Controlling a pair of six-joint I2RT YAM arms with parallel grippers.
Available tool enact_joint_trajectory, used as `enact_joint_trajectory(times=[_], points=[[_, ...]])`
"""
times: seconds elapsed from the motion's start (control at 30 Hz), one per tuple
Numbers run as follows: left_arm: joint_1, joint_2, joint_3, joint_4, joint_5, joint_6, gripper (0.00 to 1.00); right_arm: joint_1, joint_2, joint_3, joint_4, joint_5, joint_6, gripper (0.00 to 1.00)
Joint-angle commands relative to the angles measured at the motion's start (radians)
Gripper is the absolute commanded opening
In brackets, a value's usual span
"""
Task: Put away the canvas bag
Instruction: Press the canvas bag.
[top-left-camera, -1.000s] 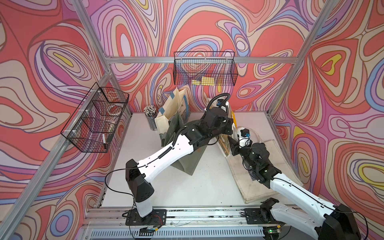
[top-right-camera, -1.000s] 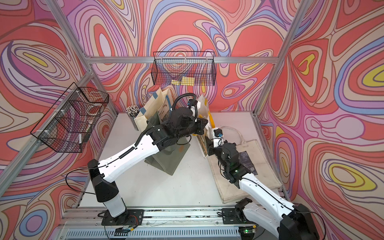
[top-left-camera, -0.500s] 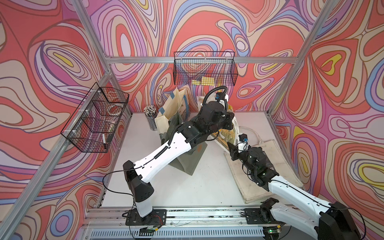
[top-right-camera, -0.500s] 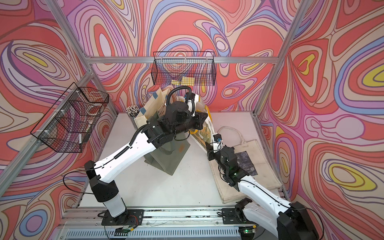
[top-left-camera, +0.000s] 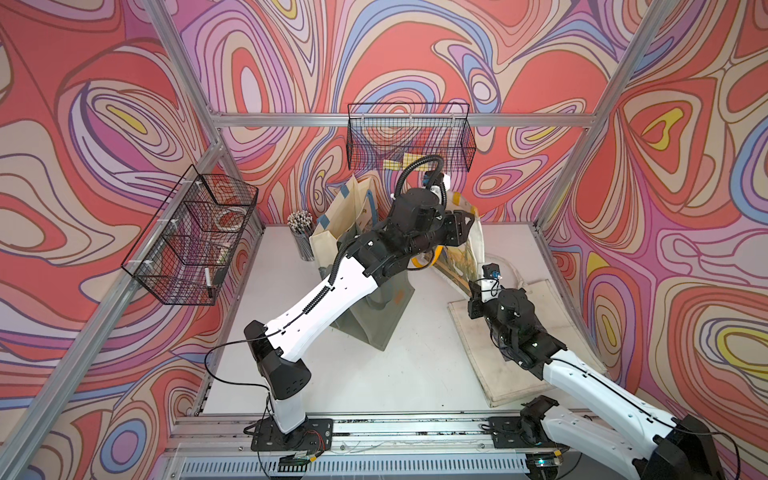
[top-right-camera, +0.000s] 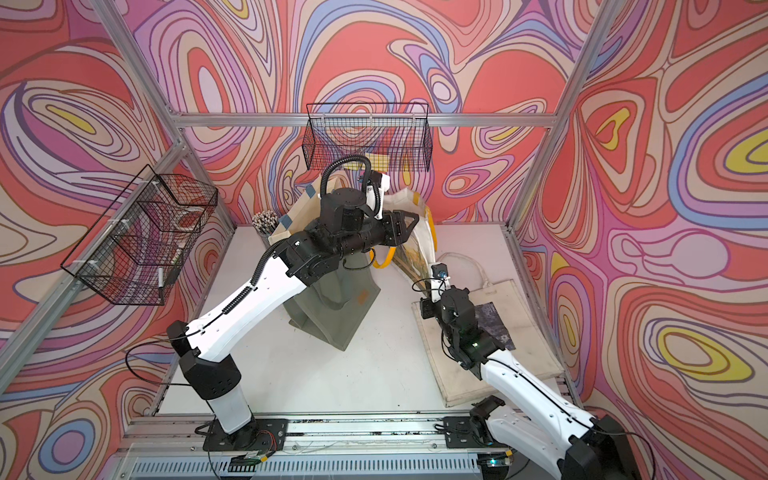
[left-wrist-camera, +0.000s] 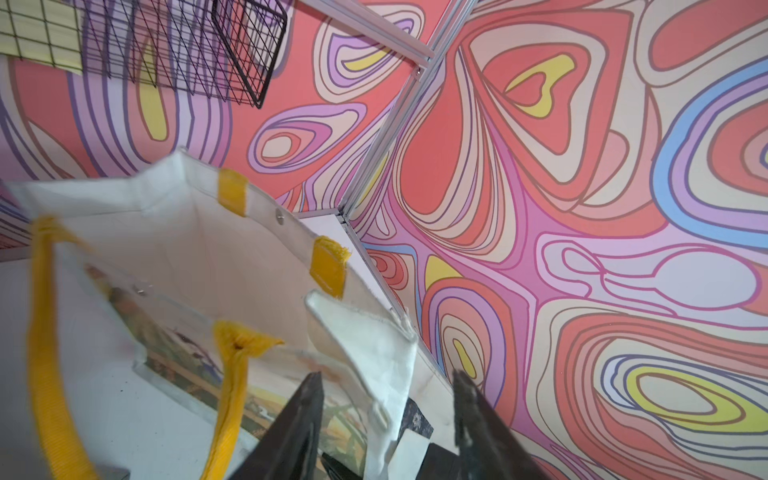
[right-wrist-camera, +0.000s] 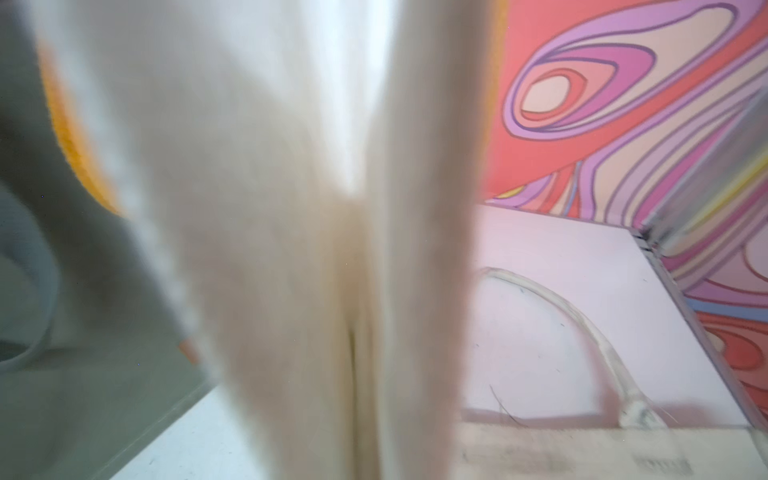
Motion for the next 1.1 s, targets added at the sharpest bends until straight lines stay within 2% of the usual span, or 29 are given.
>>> enact_joint_trajectory(times=[0.0,0.17,0.3,0.77,1.07], points=[[-0.002,-0.003,0.013,-0.073,-0.008,-0.04,0.67,0.001,0.02,0.082,-0.047,0.159,0.041,0.0],[-0.033,-0.038,-0.059,-0.095,-0.04,-0.083,0.8,0.003,0.055,0.117,-0.071,0.179,0.054,0.0],[-0.049,-0.035,-0.108,-0.078,-0.045,-0.128,0.83,0.003,0.056,0.098,-0.04,0.197,0.043,0.0],[-0.079,0.083,-0.022,-0.011,-0.047,-0.149,0.99,0.016,0.112,0.067,0.082,0.222,-0.031,0.0],[-0.082,0.171,0.058,-0.022,-0.151,-0.129,0.99,0.05,0.111,0.027,0.19,0.239,-0.066,0.0]])
